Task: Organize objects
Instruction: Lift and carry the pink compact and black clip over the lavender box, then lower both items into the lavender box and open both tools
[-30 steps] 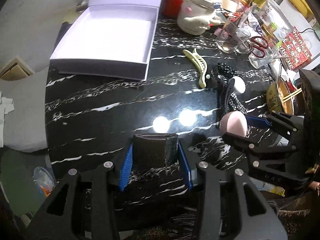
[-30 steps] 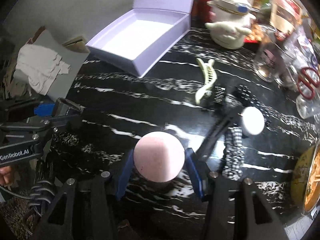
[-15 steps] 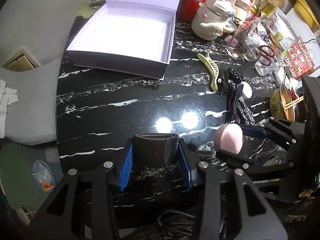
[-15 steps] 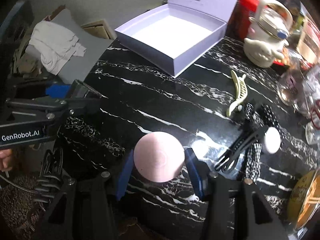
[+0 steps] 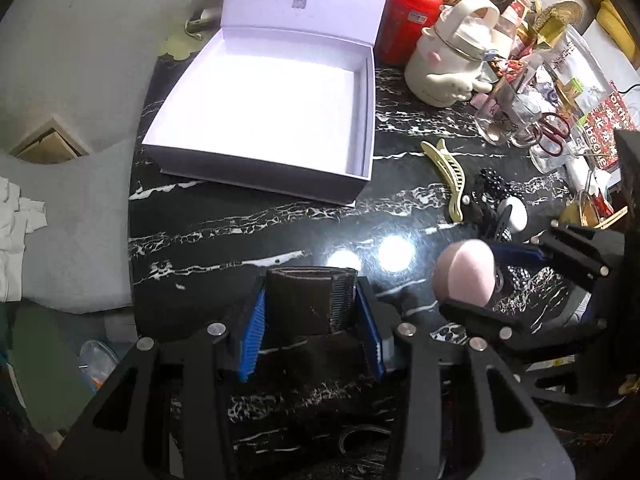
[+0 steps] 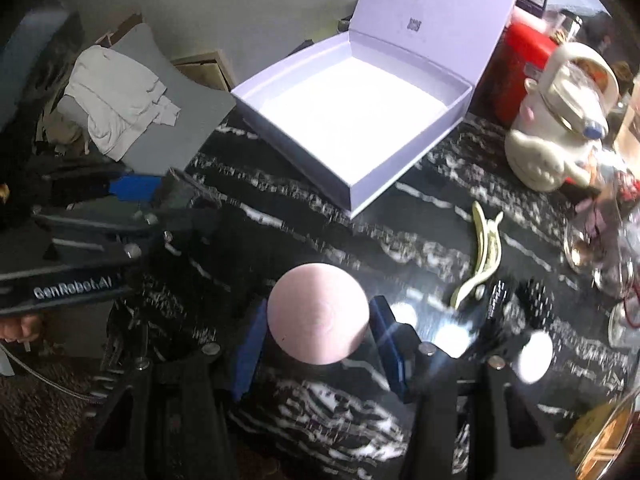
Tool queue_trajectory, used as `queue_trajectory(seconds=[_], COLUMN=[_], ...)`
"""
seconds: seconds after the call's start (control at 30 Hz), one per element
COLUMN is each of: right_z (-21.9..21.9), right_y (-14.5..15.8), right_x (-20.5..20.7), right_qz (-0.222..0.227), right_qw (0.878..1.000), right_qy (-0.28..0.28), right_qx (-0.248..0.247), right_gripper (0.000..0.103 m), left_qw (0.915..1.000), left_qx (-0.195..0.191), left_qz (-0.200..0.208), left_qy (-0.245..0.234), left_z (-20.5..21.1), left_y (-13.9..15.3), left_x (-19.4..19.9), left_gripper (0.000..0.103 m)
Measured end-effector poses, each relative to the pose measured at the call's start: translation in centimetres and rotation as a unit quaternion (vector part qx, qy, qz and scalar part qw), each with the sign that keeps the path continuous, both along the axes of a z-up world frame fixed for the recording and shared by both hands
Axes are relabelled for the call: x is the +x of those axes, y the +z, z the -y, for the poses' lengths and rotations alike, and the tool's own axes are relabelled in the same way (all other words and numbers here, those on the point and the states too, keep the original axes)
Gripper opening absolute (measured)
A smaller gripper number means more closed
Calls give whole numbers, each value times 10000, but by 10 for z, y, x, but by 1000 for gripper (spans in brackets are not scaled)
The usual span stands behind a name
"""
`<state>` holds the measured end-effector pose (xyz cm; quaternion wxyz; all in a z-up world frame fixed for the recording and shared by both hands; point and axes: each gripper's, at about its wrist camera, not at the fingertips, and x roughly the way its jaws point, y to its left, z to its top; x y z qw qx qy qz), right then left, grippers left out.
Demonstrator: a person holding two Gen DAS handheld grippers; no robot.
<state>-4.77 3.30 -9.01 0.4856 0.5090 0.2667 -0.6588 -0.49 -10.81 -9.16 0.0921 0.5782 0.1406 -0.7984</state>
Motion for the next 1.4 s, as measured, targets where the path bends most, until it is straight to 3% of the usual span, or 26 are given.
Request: queue_trajectory(seconds=[0.2,0.5,0.67,1.4], right_z=[26,57,74,149], right_y=[2,3,7,-14], right_x=[-18,-47,-62,-131], right_qz=[-111,-179,-250,-384], right_qw=[9999,9998,9996,9988], right_qy=[5,-26,57,207], right_qx=[-53,-87,-142,-226], right_gripper=[53,53,53,53], left_qw=[9997,9997,9988,9988], left_qx=[-189,-156,-439,-401], left_qz=[93,39,-17,-160], left_qy=[-104,-166,-213,-234], left_z=[11,39,49,107], left_y=[-6,-14,-12,-41], left_x=[-16,-46,-63,-147], left_gripper=[40,40,40,40])
